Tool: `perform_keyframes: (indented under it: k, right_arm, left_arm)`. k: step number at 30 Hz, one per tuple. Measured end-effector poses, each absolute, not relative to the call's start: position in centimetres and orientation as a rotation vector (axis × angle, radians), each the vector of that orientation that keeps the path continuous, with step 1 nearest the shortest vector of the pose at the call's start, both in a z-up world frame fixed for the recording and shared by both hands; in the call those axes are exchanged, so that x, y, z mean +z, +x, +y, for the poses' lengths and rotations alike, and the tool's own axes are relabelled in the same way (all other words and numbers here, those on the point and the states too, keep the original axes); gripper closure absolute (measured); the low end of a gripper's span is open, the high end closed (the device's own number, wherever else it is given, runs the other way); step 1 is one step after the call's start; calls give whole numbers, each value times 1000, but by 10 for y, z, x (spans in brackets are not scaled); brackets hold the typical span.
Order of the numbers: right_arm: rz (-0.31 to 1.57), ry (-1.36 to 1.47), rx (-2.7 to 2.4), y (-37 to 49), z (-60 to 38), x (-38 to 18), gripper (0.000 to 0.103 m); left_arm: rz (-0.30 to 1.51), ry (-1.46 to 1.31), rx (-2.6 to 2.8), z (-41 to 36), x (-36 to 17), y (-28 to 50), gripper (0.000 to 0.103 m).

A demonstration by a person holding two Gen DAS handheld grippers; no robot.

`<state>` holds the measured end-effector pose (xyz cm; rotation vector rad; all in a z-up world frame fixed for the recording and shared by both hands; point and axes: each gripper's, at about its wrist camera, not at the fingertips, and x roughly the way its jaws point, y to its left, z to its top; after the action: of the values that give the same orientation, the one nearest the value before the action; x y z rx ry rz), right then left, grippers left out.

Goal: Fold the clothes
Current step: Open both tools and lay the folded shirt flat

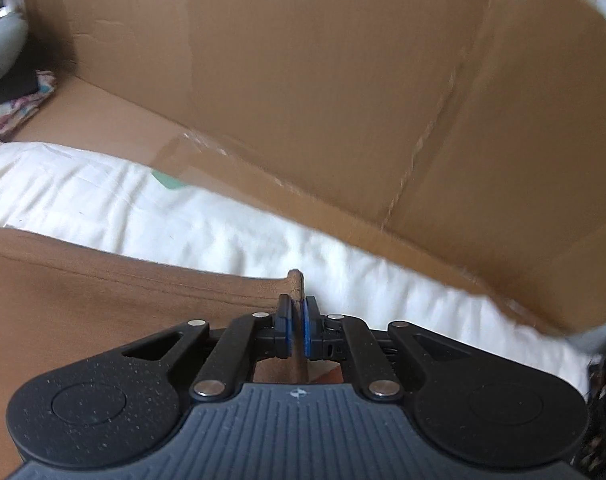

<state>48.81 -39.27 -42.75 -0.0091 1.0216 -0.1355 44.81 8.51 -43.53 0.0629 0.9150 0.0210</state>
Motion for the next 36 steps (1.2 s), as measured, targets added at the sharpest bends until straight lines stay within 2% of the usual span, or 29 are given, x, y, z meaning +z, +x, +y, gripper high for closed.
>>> perform_keyframes:
  k: [4,6,10,17,20,27,33,36]
  right_arm:
    - [974,51,-155,478,-408,-411,91]
    - [959,70,-136,469,-412,-404,77]
    - [935,98,-102,444,-413,-394,76]
    - [891,96,-23,404,-389,-386,76]
    - [882,98,29,393,-375,-388,76]
    - [934,134,133,377,-347,-410,76]
    - [978,68,123,365,-346,-435,77]
    - [976,89,107,359,-356,-434,77]
  left_arm:
    - [895,13,15,95,-421,437,74]
    - [882,15,0,97,-412,431,69]
    - [848,-34,8,97,-397,406,51]
    - [819,-62,-35,78,-390,358,49]
    - [797,-41,-71,64,-392,340,51]
    - [850,1,-132,41,-420,325,51]
    - [928,24,-56,55,-448,327,52]
    - [945,-10,-11,75,-453,325,55]
